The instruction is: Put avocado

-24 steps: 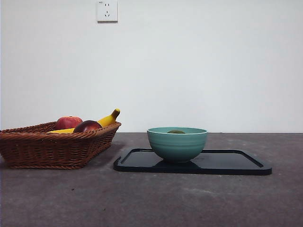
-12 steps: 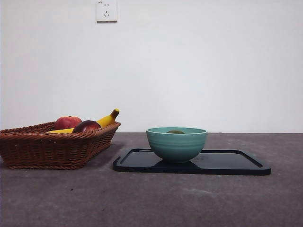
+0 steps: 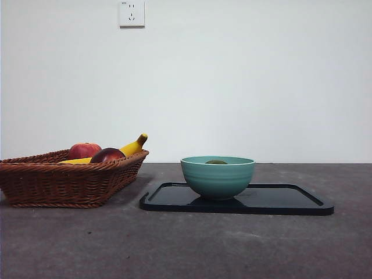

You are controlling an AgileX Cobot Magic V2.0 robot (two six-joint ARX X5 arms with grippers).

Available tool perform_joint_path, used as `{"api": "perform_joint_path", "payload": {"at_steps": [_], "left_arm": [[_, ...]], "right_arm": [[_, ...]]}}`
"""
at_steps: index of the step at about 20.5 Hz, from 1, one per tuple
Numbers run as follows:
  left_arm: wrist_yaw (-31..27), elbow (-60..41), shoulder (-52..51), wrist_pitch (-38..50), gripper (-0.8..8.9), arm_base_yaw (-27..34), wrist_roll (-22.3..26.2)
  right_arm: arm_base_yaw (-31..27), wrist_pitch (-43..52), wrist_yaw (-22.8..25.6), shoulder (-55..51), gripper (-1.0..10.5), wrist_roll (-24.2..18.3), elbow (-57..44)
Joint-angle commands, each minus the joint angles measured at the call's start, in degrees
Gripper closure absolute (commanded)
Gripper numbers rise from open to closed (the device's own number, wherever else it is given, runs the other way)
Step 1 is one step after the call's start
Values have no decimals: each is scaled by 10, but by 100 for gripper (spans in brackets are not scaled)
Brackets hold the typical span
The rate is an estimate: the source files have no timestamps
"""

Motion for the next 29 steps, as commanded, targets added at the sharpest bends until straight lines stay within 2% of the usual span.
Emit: {"api": "perform_joint_path", "payload": {"at_steps": [1,4,7,9,10,13,16,21,29], "left_arm": [[-1,-12,0,-5,807,0,4],[-1,-12,0,-5,806,0,4],[-1,-12,0,-5,806,0,4],[-1,-12,0,-5,806,0,4],[-1,-12,0,-5,806,0,4],[-1,-12,0,-5,807,0,4],[-1,-12,0,-5,806,0,4],[-1,-12,0,-5,806,0,4],[-1,-12,0,-5,807,0,4]], "right_arm": [[4,6,0,1,916,4,3],[-2,4,4,0,916,-3,3],[-71,23,16,-19,915,-65,-11],[-140,141,16,-56,915,-113,-87],[-177,214,15,-76,915,-122,-139],[-277,424,9,-125,915,-104,-300],[-337,542,9,-137,916,-96,-404],[-369,572,14,-155,916,-97,-478],[-370,572,15,-177,916,-101,-545]]}}
